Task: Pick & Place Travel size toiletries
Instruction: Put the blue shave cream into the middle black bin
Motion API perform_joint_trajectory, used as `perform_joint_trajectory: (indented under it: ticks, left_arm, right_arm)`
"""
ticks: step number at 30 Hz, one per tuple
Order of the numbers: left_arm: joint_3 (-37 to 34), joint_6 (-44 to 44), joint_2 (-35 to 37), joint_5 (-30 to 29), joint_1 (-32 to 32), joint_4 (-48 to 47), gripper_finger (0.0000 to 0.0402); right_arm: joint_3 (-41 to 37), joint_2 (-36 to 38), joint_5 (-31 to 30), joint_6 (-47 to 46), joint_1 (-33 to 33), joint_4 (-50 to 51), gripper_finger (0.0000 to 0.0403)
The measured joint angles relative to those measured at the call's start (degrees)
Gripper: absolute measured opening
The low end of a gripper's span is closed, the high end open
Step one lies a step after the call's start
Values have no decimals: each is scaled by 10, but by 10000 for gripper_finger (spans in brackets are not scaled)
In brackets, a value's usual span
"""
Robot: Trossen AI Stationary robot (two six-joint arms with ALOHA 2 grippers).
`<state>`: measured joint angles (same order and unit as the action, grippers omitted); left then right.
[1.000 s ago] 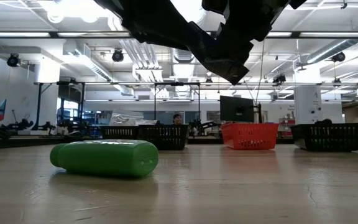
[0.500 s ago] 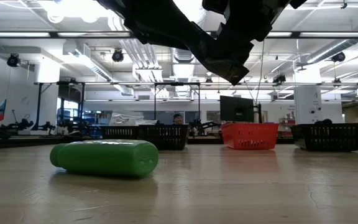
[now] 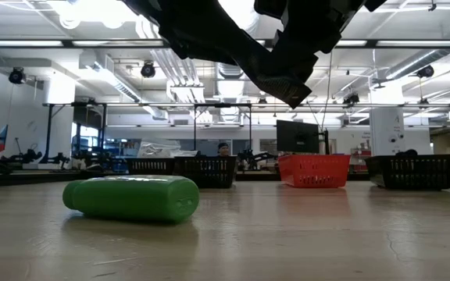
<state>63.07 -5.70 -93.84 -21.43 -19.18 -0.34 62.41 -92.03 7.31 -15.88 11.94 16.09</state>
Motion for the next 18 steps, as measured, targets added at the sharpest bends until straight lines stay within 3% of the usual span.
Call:
perform_joint_trajectory:
  ticks: [12,18]
  left_arm:
    - [0,-4,0,10,3,-2,139]
    - [0,-3,0,9,4,-3,136]
  right_arm:
    - [-4,0,-1,0,0,-1,23]
    - [-4,0,-1,0,0,-1,48]
